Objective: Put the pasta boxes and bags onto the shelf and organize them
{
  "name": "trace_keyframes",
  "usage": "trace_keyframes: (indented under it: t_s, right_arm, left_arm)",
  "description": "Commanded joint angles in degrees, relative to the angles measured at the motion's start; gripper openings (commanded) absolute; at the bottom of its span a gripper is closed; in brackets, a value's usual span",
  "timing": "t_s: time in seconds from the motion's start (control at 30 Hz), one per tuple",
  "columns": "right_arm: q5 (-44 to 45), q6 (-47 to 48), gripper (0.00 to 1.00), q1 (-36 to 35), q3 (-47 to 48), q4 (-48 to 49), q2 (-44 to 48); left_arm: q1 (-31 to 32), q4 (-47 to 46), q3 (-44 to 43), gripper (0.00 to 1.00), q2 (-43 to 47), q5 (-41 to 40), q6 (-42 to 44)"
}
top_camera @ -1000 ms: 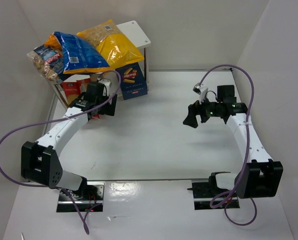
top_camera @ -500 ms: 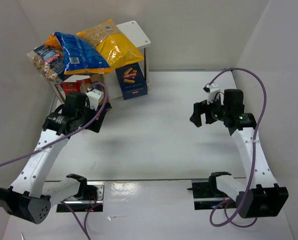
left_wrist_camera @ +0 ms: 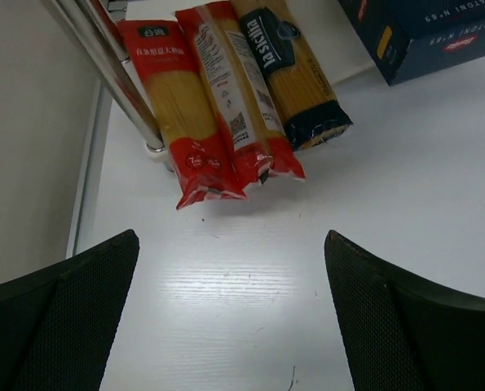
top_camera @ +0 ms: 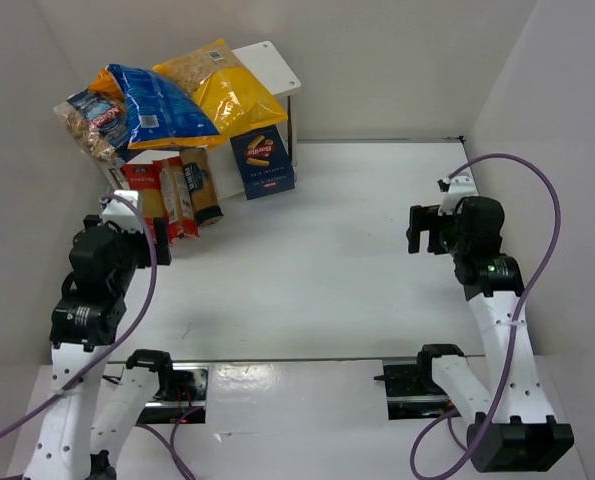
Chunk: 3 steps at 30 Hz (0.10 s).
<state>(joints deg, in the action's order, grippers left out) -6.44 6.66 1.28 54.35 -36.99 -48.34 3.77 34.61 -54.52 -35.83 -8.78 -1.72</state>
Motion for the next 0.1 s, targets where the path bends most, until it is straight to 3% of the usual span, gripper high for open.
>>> trace_keyframes:
  t_s: [0.0, 0.07]
  right_arm:
    - [2.31, -1.55, 1.00, 0.30, 0.06, 2.98, 1.32]
    - [1.78, -1.56, 1.00, 0.30, 0.06, 2.98, 0.18]
  left_arm:
    - [-1.49, -4.20, 1.70, 1.00, -0.82, 1.57, -1.54]
    - [-2.01, -4.20, 3.10, 1.00, -0.29, 2.10, -1.54]
